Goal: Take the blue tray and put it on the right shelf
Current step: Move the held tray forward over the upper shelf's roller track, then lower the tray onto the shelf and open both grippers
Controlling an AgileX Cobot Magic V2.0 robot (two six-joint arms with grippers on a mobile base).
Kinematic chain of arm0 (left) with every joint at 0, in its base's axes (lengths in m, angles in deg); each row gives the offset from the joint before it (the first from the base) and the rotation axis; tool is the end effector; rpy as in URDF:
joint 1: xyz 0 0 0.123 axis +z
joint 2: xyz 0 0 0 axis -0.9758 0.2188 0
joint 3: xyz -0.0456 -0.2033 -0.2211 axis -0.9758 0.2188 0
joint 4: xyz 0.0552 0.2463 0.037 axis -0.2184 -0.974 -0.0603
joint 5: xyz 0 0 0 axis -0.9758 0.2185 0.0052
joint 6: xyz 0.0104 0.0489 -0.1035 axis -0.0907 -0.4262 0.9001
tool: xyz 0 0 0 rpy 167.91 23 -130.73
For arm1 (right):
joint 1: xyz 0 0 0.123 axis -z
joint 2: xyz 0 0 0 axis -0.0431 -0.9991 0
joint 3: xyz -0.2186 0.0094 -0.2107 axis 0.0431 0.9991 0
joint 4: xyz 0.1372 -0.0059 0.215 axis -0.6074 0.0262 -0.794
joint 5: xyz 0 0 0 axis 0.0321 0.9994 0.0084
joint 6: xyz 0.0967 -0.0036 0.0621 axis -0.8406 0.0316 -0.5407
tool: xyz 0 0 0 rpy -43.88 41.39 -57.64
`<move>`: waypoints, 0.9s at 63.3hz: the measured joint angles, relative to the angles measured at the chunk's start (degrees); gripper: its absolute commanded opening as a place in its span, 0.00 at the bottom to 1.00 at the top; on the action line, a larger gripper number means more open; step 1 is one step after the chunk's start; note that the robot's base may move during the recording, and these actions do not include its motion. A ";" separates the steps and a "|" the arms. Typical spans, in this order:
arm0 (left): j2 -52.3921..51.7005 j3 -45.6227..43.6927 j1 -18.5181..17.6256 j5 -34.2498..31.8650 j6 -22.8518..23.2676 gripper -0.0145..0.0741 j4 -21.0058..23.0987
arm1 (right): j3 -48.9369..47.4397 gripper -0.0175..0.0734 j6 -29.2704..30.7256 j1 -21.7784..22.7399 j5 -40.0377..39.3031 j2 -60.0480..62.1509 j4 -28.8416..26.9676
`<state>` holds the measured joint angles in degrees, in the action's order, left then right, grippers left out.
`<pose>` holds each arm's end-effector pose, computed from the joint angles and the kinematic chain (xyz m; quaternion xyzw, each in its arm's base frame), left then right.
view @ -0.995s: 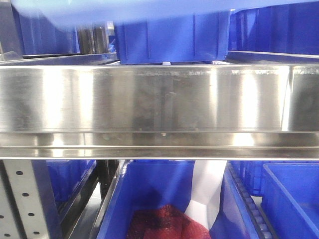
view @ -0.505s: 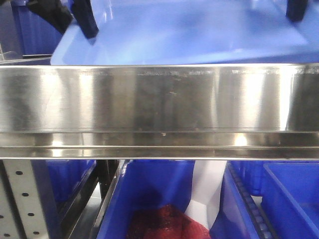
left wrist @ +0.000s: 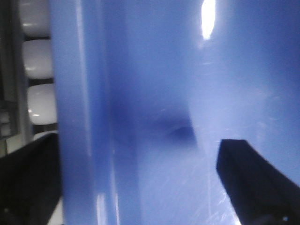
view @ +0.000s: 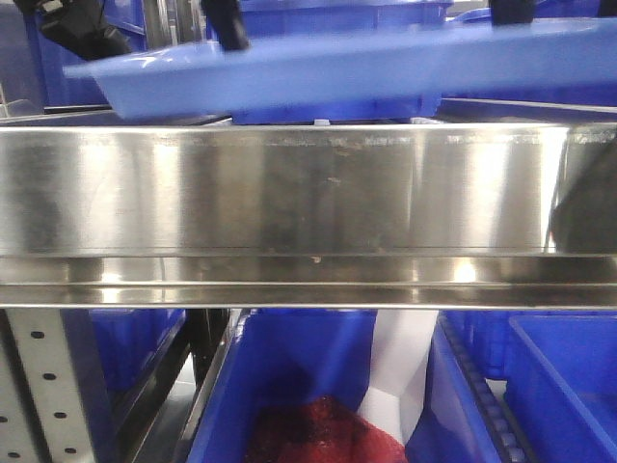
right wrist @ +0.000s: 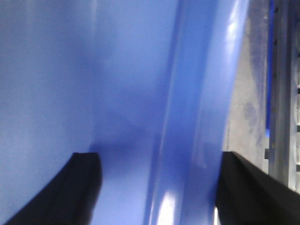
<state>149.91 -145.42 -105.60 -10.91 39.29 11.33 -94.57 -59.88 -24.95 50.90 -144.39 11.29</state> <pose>0.3307 -0.1984 0.3404 0.0927 0.9521 -0.1847 0.2252 0.3319 0.1159 0.3507 -0.0247 0.9773 -0.0135 0.2102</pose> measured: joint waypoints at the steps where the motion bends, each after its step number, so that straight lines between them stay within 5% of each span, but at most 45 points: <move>1: 0.00 -0.10 0.00 0.00 -0.17 0.81 0.00 | 0.00 0.85 0.00 0.00 -0.14 0.00 0.00; 23: 0.00 -1.12 -0.33 6.89 -0.62 0.79 -6.43 | -0.03 0.83 0.08 -0.33 -0.86 0.26 1.18; 31: -2.17 -1.62 -0.98 7.26 -0.62 0.74 -7.18 | -0.03 0.72 0.22 -0.41 -1.74 3.46 1.18; 47: -17.43 -0.18 -9.12 6.09 -0.89 0.35 -13.71 | 5.33 0.25 2.68 -0.41 -4.10 18.02 1.18; 55: -26.87 6.20 -13.96 2.90 -1.01 0.10 -15.54 | 14.29 0.22 4.54 -0.41 -6.61 27.88 1.18; 57: -29.92 8.90 -14.98 1.45 -1.01 0.11 -15.77 | 16.95 0.22 4.95 -0.41 -7.46 31.30 1.18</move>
<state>119.99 -136.52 -120.58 -9.45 38.28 -4.45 -77.62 -54.93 -25.36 43.44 -113.09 12.47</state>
